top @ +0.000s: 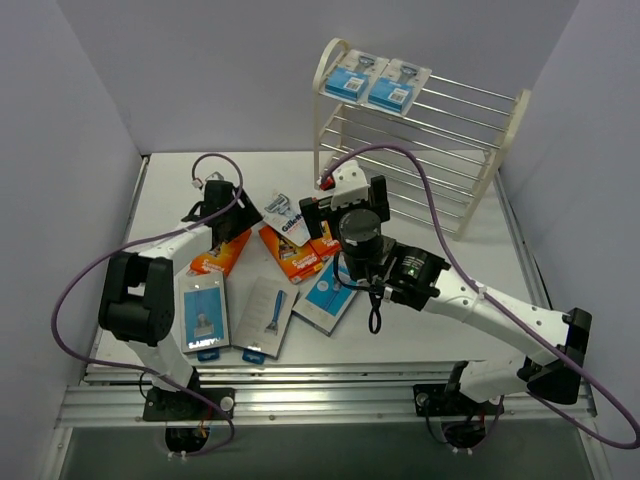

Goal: Place and organize the shaving razors onto the shelf

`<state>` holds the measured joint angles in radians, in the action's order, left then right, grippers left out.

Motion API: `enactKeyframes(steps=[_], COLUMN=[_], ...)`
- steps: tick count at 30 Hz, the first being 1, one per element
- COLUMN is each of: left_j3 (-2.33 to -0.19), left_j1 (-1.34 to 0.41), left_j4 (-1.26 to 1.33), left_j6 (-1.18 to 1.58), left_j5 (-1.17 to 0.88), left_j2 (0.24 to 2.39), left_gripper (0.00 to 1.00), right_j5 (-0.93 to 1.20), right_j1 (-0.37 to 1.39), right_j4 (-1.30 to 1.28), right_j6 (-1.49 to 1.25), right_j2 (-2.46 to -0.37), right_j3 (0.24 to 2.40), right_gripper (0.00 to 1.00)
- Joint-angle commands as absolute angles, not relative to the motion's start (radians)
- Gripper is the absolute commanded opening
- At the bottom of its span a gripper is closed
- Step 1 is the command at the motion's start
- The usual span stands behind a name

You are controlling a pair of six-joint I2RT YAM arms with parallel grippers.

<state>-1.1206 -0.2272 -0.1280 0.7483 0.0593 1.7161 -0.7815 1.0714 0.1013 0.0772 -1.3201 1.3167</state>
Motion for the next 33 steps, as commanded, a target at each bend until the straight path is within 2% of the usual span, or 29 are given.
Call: enactKeyframes(steps=[1,13,33], left_j3=[-1.152,-1.129,-1.121], left_j1=[-0.233,-0.298,-0.307], left_j4=[0.023,0.198,0.265], left_j6=[0.782,0.824,0.862], left_j5=[0.014,0.063,0.072], left_j2=[1.749,1.833,1.908], left_gripper=[0.79,0.73,0.65], right_j5=[-0.703,-0.560,-0.564], right_j1=[1.019,0.855,0.836], right_j4=[0.094,0.080,0.092], right_j6=[0.025,0.000,0.003], right_j2=[-1.270,-1.213,-1.195], right_j3=[1.293,1.223,1.198], right_gripper=[0.99,0.99,0.99])
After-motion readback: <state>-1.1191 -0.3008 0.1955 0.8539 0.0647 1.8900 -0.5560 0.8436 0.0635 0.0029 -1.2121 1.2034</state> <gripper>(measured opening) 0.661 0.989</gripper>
